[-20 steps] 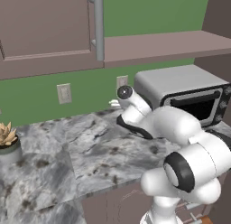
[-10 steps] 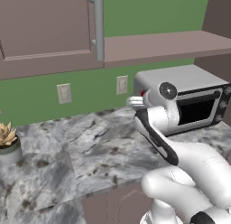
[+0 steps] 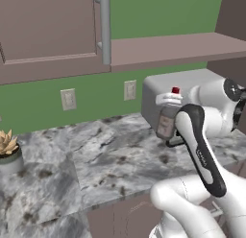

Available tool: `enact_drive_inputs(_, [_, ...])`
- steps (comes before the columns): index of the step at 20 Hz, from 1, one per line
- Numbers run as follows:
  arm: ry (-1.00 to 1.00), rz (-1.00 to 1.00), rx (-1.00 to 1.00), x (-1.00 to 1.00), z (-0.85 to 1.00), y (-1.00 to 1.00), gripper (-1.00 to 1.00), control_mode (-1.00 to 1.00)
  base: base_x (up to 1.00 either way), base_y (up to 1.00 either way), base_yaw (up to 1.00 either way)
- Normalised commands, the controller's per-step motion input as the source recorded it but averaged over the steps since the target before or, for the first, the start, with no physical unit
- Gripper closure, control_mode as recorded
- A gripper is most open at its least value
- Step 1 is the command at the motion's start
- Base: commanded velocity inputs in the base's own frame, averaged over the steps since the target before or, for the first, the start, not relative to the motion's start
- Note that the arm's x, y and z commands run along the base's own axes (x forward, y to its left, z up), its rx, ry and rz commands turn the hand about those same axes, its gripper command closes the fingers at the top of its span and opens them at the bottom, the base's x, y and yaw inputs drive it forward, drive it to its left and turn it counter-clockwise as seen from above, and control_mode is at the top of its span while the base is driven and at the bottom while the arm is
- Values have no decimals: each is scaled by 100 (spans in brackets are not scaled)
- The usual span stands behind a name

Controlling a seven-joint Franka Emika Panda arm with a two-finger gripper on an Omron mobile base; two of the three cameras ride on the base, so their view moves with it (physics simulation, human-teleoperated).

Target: Place the beer and liquor on the top shelf of the fridge to keep them out of children's reach, and place the apple on lower shelves for easy access.

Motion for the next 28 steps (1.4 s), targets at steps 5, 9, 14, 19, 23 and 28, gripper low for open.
enact_drive_inputs(5, [14, 0, -6, -98, 68, 0, 100, -100, 0, 0, 0])
enact_drive_inputs(9, [19, 0, -18, -61, 17, 0, 100, -100, 0, 0, 0])
enact_drive_inputs(14, [9, 0, -15, -14, 2, 0, 100, -100, 0, 0, 0])
enact_drive_inputs(19, [0, 0, -7, -19, 25, 0, 100, -100, 0, 0, 0])
enact_drive_inputs(23, [0, 0, -5, -14, 18, 0, 100, 100, -6, 0, 0])
enact_drive_inputs(28, [0, 0, 0, 0, 0, 0, 100, 100, -58, -17, 0])
